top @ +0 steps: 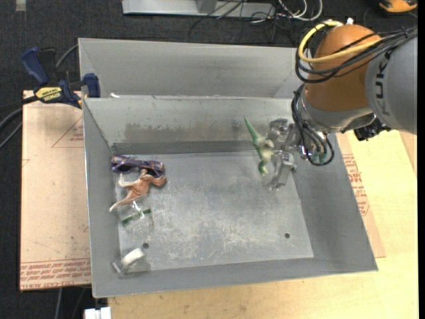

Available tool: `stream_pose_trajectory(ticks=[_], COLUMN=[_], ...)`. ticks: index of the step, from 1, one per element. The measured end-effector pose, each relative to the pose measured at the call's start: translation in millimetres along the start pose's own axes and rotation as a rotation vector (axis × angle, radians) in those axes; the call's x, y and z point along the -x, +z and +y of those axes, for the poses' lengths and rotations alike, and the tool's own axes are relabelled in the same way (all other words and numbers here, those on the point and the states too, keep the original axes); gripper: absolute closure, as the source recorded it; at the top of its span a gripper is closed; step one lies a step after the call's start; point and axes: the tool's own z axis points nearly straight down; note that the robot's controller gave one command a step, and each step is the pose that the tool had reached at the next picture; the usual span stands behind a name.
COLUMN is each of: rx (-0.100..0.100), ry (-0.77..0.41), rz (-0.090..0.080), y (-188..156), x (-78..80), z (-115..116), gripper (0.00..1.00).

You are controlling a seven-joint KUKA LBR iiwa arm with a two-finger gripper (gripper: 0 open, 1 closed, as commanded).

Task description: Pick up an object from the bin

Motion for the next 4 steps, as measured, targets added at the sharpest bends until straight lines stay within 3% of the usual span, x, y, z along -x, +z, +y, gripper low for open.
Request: stream_pose_trajectory(ticks=[1,2,3,4], rx=[0.001,0.001,0.002,0.0], ry=[-0.16,-0.084,-0.161,-0.169], rz=[-0.003,-0.002,-0.01,-0.007], y=[20.5,29.2,54.8,42.7], x=[16.0,30.0,51.2,52.2], z=[-16.0,-28.7,-13.2,-37.6], gripper=[0.0,0.0,0.0,0.0])
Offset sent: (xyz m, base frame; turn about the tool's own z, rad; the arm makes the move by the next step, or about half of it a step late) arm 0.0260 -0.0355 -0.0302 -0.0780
